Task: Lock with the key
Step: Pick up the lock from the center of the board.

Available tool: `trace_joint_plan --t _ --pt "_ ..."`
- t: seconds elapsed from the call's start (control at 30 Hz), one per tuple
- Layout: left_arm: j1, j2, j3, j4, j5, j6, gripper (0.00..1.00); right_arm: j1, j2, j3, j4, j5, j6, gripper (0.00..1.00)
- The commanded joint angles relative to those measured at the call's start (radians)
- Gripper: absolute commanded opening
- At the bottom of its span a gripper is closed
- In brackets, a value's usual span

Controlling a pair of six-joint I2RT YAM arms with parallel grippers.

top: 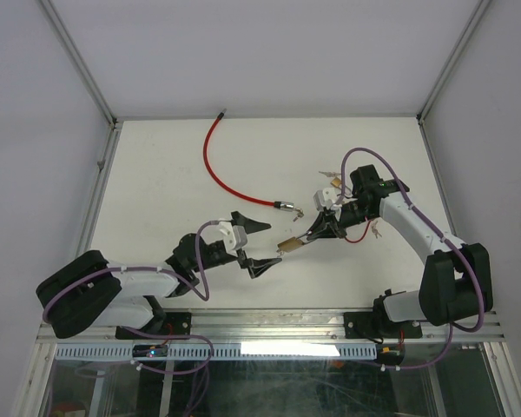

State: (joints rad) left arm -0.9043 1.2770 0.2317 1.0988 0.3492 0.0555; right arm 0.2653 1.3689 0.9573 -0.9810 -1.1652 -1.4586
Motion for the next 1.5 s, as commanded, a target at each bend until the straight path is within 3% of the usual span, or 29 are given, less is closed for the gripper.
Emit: trace_joint_plan --t 0.0,0.3,0.67,1.17,1.47 --pt "-0.017 0.005 0.051 0.075 0.029 0.007 0.98 -0.005 -0.032 0.041 -0.001 -0.086 -0.026 0.00" --pt "-0.097 0.031 0.123 -0.108 -0.099 0.159 0.95 -0.004 -0.026 0.043 -0.005 -0.081 -0.028 0.00" --pt "-0.116 0.132 0.249 -0.280 -0.133 0.184 0.88 -0.005 -0.030 0.043 -0.007 -0.080 -0.030 0.00" --pt "-0.116 0.238 0.373 -0.454 -0.077 0.184 0.51 -0.004 -0.033 0.038 -0.010 -0.073 -0.043 0.00" --pt "-0.114 0.238 0.377 -0.460 -0.046 0.193 0.10 0.001 -0.033 0.032 -0.018 -0.071 -0.060 0.00"
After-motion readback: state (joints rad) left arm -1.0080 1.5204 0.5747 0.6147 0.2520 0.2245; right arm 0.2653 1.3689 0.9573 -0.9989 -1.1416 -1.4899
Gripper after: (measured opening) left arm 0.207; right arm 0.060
